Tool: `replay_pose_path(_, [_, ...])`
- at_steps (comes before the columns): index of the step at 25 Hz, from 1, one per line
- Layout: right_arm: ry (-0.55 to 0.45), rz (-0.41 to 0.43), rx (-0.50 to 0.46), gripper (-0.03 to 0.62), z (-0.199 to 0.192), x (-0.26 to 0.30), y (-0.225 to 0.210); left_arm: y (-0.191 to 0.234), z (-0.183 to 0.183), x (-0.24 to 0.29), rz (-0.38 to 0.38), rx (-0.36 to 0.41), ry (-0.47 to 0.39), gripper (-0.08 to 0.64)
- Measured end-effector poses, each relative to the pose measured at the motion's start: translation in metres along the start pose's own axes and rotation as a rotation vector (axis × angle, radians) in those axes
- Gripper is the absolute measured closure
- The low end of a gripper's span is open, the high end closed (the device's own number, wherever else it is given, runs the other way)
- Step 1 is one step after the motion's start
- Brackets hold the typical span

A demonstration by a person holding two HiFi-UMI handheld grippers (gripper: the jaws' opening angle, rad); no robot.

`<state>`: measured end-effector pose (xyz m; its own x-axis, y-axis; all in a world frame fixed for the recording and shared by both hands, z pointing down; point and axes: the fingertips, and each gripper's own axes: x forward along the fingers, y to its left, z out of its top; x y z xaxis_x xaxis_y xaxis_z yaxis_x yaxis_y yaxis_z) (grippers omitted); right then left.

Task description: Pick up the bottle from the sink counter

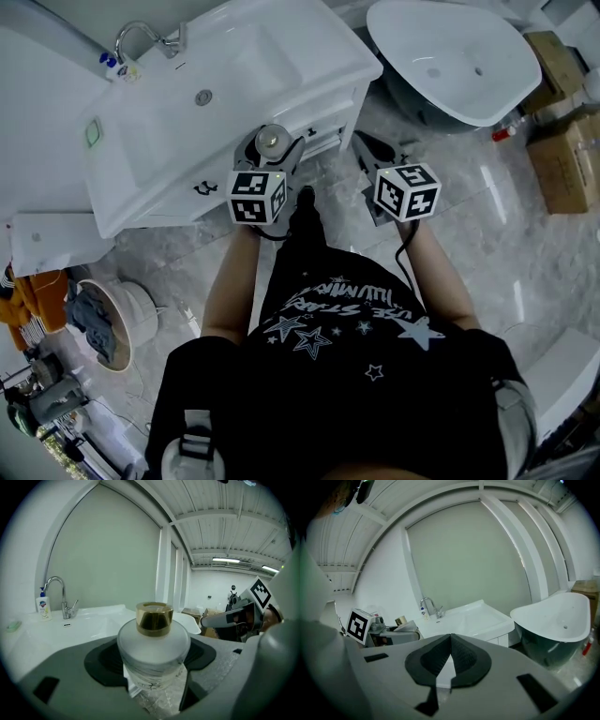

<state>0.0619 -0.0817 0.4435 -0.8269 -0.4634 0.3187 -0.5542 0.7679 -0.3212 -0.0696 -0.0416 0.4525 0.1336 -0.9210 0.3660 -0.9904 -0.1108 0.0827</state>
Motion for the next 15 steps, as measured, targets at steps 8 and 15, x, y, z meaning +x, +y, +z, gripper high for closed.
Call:
replay_pose_path(8, [0.014, 0.027, -0.001, 0.586, -0.015, -0.038, 0.011, -0.032, -0.005, -0.038, 0.024, -0.016, -0.013, 0.216])
replay_pose_path(15, [0.004, 0.027, -0.006, 0.586, -0.032, -0.07, 0.023, -0.05, -0.013, -0.067, 0.038, -0.024, -0.036, 0.216])
